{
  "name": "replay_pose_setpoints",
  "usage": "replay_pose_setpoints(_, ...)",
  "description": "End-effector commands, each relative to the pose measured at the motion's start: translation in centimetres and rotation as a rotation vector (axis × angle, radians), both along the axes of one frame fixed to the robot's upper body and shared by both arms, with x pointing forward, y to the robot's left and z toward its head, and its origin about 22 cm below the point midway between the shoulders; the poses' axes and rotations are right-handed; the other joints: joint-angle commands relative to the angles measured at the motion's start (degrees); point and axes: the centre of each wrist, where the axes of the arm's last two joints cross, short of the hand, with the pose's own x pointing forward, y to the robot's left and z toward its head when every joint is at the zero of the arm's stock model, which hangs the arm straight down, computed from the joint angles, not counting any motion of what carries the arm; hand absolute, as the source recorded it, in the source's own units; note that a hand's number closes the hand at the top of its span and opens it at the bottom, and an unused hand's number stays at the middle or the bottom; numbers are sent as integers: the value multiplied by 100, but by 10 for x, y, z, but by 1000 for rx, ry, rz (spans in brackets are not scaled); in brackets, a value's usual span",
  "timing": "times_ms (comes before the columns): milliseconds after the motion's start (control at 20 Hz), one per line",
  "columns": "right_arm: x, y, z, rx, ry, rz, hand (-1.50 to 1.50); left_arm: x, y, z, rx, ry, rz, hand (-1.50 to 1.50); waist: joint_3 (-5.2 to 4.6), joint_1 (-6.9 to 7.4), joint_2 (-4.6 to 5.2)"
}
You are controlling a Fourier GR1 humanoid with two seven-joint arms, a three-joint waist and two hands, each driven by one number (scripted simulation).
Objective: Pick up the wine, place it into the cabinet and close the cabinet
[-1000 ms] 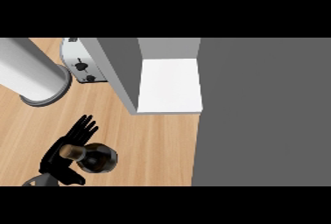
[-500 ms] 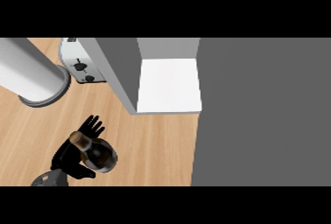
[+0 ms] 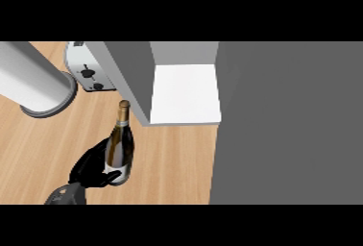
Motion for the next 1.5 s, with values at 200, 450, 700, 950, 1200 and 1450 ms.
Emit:
replay_pose_setpoints(200,-12,-5,9,35,-14,11,-150,-18,-27,-17,-164,-71,-132,150,-3,23,0)
replay_pose_setpoints(450,-18,0,14,29,-11,5,-150,2,-13,9,-5,-276,-73,150,-5,72,-15)
replay_pose_setpoints(700,-18,-5,12,26,3,-14,-150,1,-32,6,202,-326,294,150,6,74,-24)
replay_pose_setpoints(950,-18,-5,13,17,0,19,-150,6,-32,14,388,-405,370,150,9,71,-19)
replay_pose_setpoints(1200,-18,0,13,32,-12,10,-150,13,-58,29,497,-394,357,150,14,100,-33)
replay_pose_setpoints(1450,-17,-9,10,25,-19,-9,-150,38,-66,76,488,-404,352,150,16,118,-37)
